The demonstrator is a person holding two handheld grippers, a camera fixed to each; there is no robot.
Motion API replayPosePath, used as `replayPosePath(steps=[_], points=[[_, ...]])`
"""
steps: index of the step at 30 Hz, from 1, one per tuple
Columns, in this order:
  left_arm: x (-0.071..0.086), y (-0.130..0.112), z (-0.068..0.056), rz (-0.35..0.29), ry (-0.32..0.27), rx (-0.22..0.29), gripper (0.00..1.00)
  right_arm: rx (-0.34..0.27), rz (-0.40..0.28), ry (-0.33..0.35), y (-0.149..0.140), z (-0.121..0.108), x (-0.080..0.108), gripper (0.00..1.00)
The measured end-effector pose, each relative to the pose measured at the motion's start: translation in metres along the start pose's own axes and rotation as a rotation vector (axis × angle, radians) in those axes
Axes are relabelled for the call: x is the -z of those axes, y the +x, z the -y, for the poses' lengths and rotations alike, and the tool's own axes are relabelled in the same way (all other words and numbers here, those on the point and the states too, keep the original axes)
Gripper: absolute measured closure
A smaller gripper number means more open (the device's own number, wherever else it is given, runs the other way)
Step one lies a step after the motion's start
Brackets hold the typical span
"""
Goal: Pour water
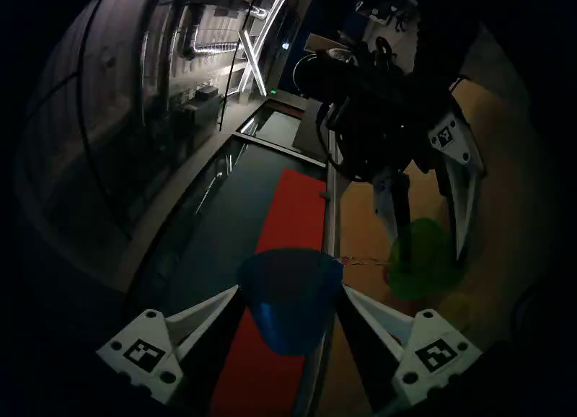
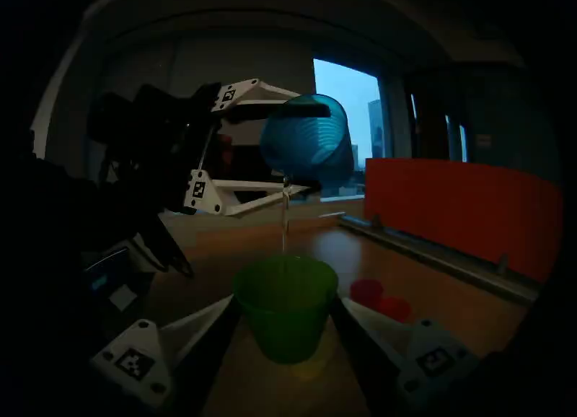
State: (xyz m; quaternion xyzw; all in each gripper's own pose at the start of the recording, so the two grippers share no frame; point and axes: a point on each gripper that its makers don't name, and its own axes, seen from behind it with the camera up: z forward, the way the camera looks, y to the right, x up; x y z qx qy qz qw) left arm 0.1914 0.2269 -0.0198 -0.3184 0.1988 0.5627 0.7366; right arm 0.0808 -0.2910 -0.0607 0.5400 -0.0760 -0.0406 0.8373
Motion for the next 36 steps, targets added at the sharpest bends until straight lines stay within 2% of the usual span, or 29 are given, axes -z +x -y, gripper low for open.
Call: replayPosePath(steps=[20, 29, 36], points=[[0.0012, 0.0038, 0.0072, -0.006, 0.019, -0.051, 0.16, 0.005, -0.008, -0.003, 0.0022, 0.0004, -0.0002, 0.01], [0.0008, 0.0049, 0.0048, -0.001, 0.019, -0.075, 0.16, 0.014, -0.008, -0.002, 0.0042, 0.0013, -0.001, 0.01], [-0.0009, 0.0058, 0.0074, 0.0, 0.023, -0.101, 0.16, 0.017, -0.011, -0.004, 0.0057, 0.0007, -0.0005, 0.01]])
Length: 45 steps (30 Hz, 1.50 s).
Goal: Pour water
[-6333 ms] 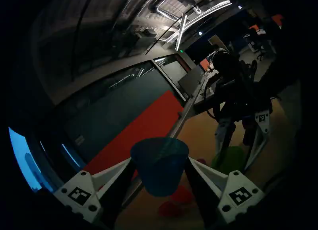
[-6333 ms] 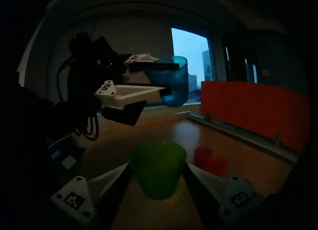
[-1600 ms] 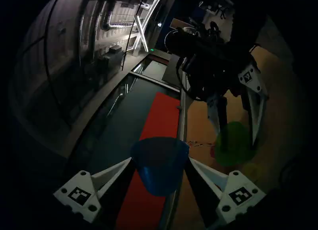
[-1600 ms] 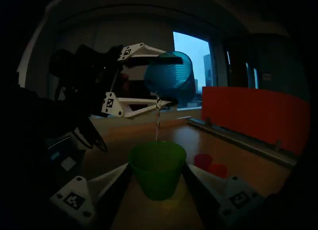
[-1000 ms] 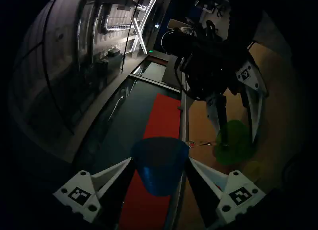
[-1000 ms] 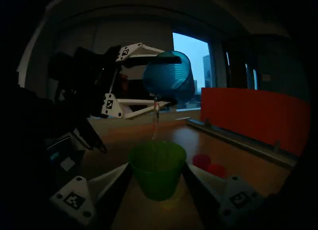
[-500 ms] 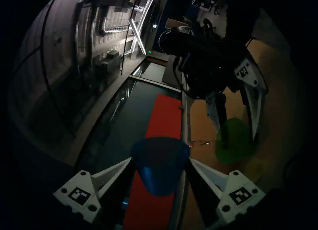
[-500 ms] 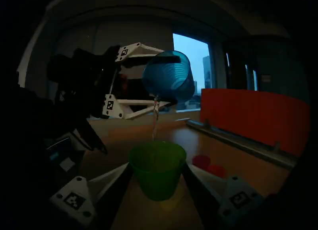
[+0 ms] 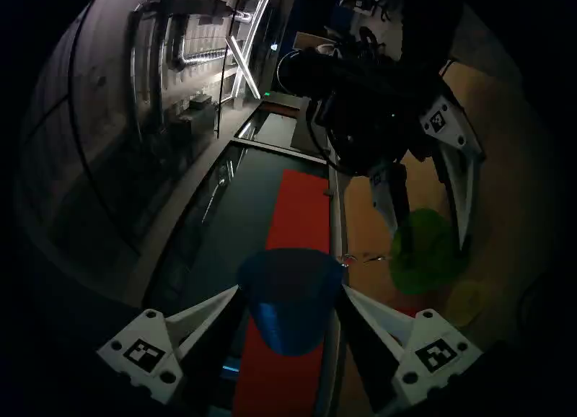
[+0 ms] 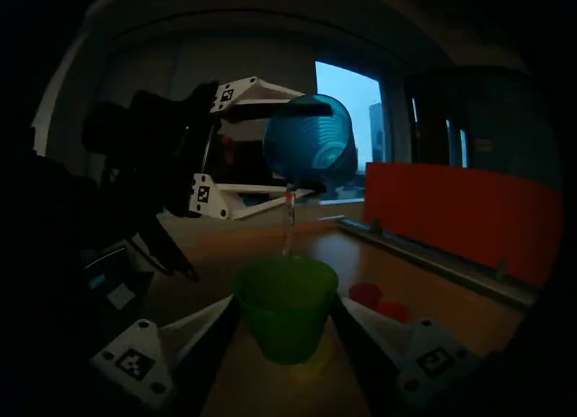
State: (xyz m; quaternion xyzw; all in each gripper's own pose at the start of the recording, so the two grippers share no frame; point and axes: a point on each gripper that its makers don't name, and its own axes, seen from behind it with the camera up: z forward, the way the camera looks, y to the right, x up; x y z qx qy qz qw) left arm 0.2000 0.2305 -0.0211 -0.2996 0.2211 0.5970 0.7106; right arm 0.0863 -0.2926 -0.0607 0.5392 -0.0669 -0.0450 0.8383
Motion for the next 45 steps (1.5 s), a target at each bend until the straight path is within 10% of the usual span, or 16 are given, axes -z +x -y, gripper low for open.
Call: replayPosePath(steps=[45], points=[[-0.001, 0.01, 0.015, -0.006, 0.04, -0.147, 0.16, 0.006, -0.016, -0.011, 0.006, -0.001, 0.0, 0.01]])
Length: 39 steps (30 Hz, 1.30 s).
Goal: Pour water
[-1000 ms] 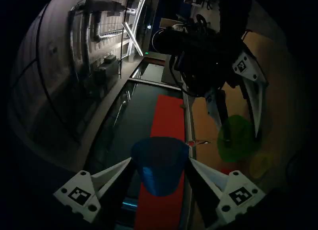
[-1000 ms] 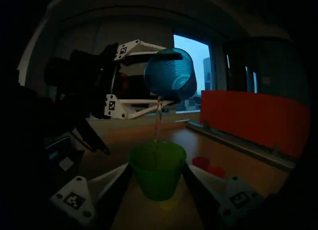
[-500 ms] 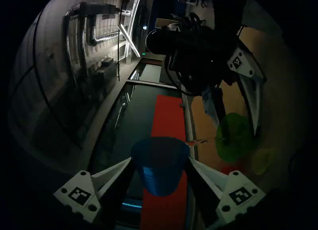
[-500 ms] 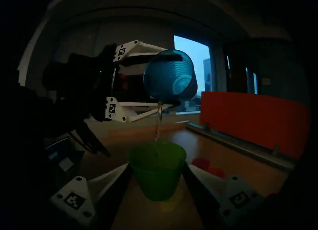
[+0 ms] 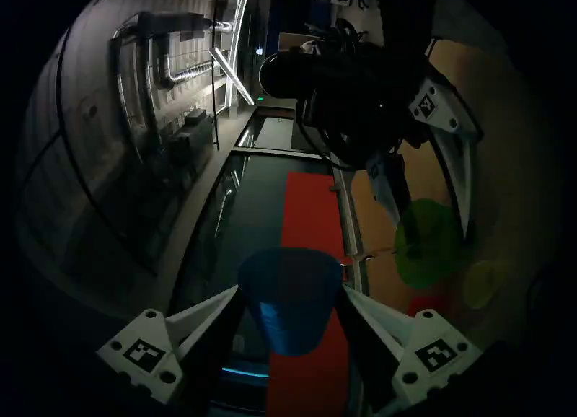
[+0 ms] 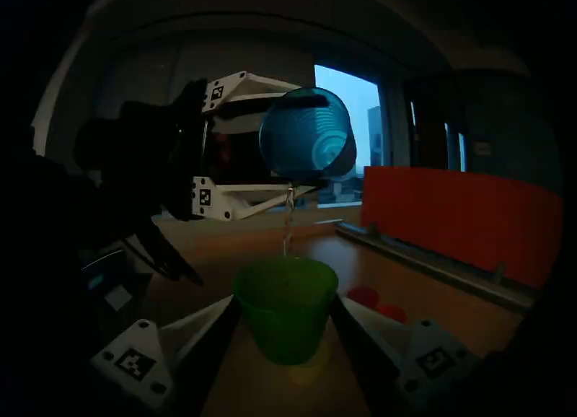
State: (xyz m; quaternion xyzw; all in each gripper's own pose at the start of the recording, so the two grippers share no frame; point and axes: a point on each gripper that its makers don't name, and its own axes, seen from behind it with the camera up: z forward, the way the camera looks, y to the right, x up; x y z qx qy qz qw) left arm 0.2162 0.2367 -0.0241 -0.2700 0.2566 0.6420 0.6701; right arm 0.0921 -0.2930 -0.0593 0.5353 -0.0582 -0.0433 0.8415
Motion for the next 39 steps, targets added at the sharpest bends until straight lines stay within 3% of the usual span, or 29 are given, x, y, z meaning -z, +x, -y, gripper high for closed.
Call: replayPosePath(steps=[18, 39], points=[[0.0016, 0.0032, 0.002, 0.005, 0.014, -0.075, 0.17, 0.001, -0.007, -0.004, 0.0028, -0.0008, -0.0011, 0.01], [0.0033, 0.0092, -0.0023, 0.002, 0.021, -0.112, 0.16, -0.001, -0.01, -0.008, 0.003, -0.0018, -0.0005, 0.01]])
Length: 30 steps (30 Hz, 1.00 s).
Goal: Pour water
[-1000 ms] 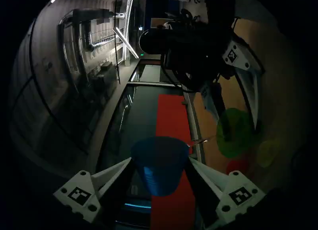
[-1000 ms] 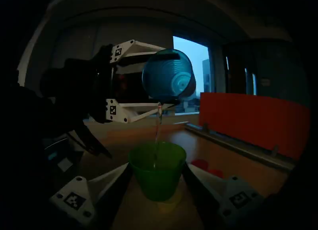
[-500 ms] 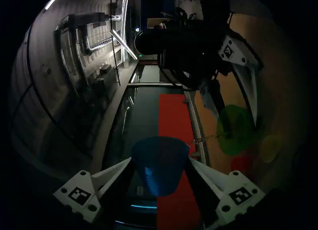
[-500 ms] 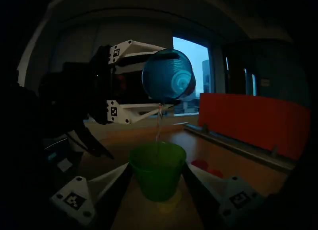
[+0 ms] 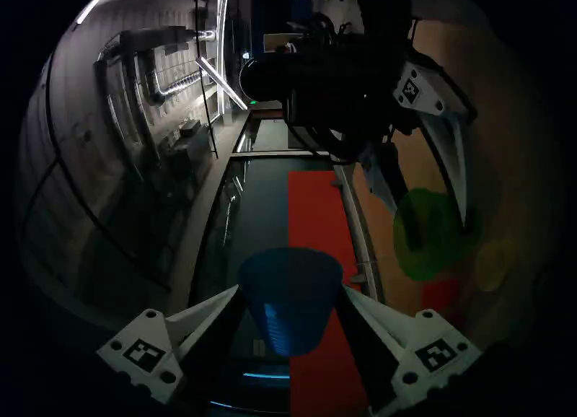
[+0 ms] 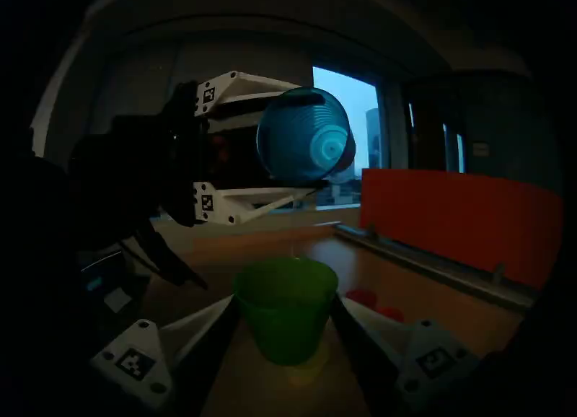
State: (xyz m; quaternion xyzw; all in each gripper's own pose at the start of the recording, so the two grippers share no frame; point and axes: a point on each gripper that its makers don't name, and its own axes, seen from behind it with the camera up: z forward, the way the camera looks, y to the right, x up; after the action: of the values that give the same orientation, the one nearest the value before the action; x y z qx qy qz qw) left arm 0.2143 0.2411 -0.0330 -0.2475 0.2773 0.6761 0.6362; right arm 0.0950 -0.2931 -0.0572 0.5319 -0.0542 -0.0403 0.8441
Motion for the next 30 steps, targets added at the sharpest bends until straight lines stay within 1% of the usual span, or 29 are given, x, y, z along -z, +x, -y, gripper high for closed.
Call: replayPosePath(steps=[9, 14, 17, 20, 26, 30], points=[[-0.002, -0.002, 0.0, 0.002, -0.004, 0.0, 0.16, -0.002, -0.005, 0.0, 0.0, 0.0, 0.0, 0.01], [-0.004, -0.005, 0.003, 0.007, 0.0, 0.008, 0.16, 0.001, -0.003, 0.0, 0.001, 0.0, 0.0, 0.02], [-0.004, -0.007, 0.003, 0.013, 0.0, 0.022, 0.16, 0.004, -0.003, 0.0, 0.001, 0.0, 0.0, 0.02], [-0.005, -0.01, 0.001, 0.019, -0.001, 0.051, 0.16, 0.003, -0.005, 0.0, 0.001, 0.001, 0.0, 0.02], [-0.004, -0.016, -0.001, 0.027, -0.003, 0.129, 0.16, 0.008, -0.004, -0.004, 0.001, 0.001, 0.001, 0.02], [-0.004, -0.021, 0.0, 0.035, -0.004, 0.21, 0.16, 0.008, -0.004, -0.009, 0.001, 0.0, 0.002, 0.02]])
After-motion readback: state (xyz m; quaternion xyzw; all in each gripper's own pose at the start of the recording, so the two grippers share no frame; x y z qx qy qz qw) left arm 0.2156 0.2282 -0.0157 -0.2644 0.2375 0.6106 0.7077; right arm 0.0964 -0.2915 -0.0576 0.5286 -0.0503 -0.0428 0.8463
